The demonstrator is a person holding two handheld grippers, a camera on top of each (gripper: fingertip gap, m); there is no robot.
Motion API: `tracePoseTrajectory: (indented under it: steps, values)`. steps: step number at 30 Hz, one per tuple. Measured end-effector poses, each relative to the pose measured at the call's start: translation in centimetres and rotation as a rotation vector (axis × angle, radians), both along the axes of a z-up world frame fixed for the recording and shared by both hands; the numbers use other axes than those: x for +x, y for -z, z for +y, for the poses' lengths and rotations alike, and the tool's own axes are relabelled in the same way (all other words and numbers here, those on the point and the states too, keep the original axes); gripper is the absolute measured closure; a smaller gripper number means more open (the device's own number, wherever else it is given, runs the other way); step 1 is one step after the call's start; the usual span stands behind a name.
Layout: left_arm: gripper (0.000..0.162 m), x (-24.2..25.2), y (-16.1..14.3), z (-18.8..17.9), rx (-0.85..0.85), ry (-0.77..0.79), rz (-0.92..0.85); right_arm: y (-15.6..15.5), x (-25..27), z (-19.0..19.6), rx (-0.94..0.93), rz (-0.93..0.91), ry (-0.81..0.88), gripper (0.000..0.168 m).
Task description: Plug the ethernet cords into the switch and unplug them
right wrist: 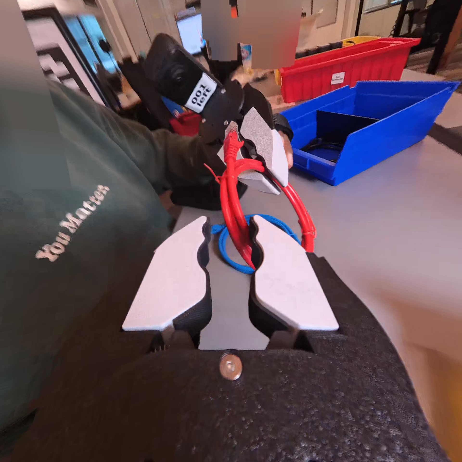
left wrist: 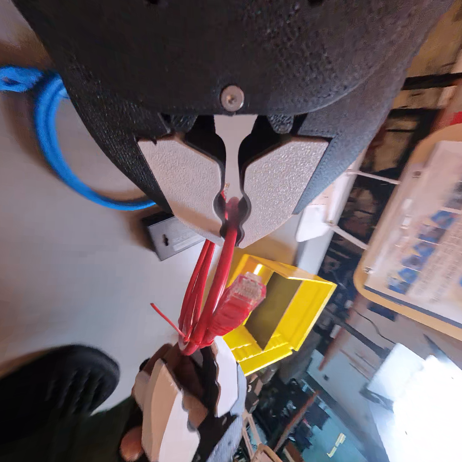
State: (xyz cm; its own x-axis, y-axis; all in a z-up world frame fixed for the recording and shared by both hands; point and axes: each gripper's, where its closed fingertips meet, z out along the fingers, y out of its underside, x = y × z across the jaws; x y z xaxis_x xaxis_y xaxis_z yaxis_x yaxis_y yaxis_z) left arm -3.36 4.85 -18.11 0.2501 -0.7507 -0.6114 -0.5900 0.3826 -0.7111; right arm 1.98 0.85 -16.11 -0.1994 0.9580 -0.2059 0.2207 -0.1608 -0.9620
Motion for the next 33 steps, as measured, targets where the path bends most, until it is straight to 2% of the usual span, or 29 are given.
tracePoseTrajectory:
  steps: [7,11,15,18,22,26,28,33]
  values:
    - [0.158,0.4,0.6,1.4,0.474,-0.074,0.231,0.0,-1.2,-0.8,0.308,-0.048,0.080,0.128]
    - [0.158,1.1,0.5,1.2,0.614,-0.069,0.290,1.6,-2.2,-0.7,0.464,-0.127,0.112,0.128]
    - [0.158,1.3,0.6,1.1,0.680,-0.066,0.320,3.1,-2.6,-0.6,0.529,-0.178,0.105,0.138]
    - [0.158,1.1,0.8,1.2,0.646,-0.071,0.304,3.4,-2.6,0.1,0.573,-0.187,0.140,0.151]
    - [0.158,0.9,0.9,1.3,0.591,-0.073,0.281,3.4,-2.6,0.4,0.583,-0.175,0.155,0.155]
    - [0.157,0.4,0.6,1.1,0.465,-0.058,0.186,2.4,-2.5,0.8,0.599,-0.109,0.186,0.157]
    - [0.146,-0.3,-0.4,1.3,0.361,-0.064,0.085,1.7,-2.2,1.0,0.602,-0.066,0.201,0.157]
    - [0.123,-3.2,-3.1,1.9,-0.070,0.002,-0.306,-0.5,-1.4,1.1,0.584,0.073,0.227,0.158]
